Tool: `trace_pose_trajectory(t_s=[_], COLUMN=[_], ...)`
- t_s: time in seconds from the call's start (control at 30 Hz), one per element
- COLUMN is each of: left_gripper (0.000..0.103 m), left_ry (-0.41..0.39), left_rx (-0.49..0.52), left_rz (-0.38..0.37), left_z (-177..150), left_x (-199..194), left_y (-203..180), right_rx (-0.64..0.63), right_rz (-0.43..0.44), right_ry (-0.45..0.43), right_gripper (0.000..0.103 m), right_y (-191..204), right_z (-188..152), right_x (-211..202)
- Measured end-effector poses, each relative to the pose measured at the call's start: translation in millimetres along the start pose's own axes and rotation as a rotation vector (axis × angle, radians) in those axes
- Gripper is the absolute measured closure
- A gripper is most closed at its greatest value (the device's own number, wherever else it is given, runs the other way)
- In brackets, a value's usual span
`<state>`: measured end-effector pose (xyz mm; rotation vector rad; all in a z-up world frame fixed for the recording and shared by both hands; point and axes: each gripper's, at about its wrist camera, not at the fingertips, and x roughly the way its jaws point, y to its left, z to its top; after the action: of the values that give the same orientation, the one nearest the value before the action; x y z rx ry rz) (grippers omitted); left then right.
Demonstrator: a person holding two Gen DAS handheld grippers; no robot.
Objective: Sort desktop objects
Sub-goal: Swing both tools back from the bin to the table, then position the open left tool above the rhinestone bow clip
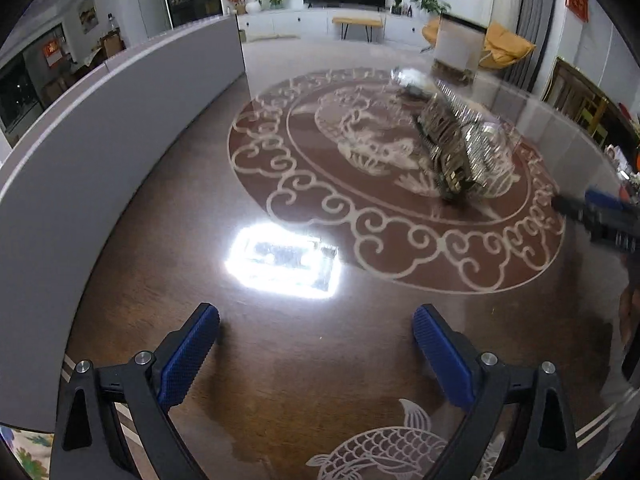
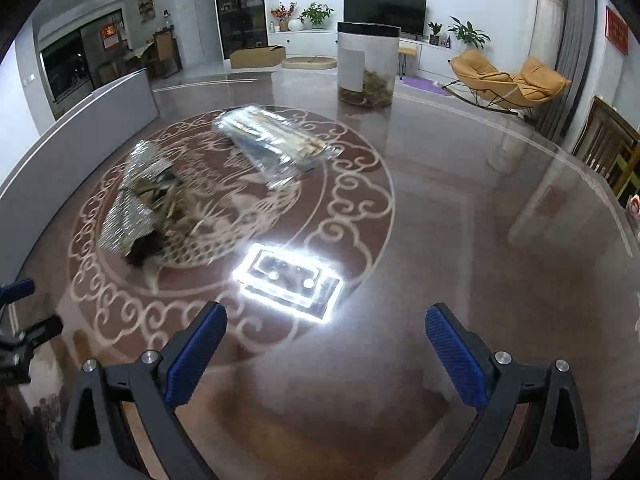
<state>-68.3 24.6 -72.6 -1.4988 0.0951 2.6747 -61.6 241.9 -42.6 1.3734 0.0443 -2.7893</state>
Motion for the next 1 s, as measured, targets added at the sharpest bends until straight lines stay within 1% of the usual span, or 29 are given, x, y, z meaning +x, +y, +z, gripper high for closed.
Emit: trace_pose_trajectory(t_s=[0.03,0.13,0.17,0.2,0.37,0.47,0.6,0.73,1.0], left_gripper=[0.004,0.003,0.003,0.000,0.000,0.000,0.000,0.000,0.000], left_ry=[-0.002,-0.005,-0.006,-0.002,-0.003,-0.005,-0.005,-0.005,-0.005], left_rx=[-0.010,-0.023,-0.022,-0.023,-0.026,-0.025,-0.025,-0.025,-0.025], left_rz=[-0.008,-0.002,0.000,0.001,-0.002,-0.002,-0.002,-0.002,-0.002], left_z=[0.6,0.8,0.6,0.2,0.8,0.2,0.7,0.6,0.9], left_x=[0.1,-0.2,-0.6,0.5,1.9,1.5,1.2,1.7,-0.1], left_y=[2.0,5.3,5.2,5.5,7.4,6.8,7.0,6.7,7.2], right_rx=[0.000,0.020,0.034,0.048,0.124,0.149,0.141,0.098,0.084], right_rz=[-0.005,-0.018,-0.023,-0.023,-0.014,0.000,0.028,0.037,0.077], right_ry=[0.004,0.020,0.025,0.027,0.037,0.038,0.050,0.071,0.061], right_gripper=[0.003,0.003,0.003,0.003,0.003,0.003,0.003,0.003,0.003], right_y=[1.3,-2.0,-3.4,-4.5,-10.3,-11.3,-8.0,1.5,20.6], right_z=[4.3,15.2,18.4,22.0,35.9,41.6,49.6,55.6,70.2], right_x=[3.5,18.2,21.6,25.2,38.0,42.1,48.5,56.7,61.7])
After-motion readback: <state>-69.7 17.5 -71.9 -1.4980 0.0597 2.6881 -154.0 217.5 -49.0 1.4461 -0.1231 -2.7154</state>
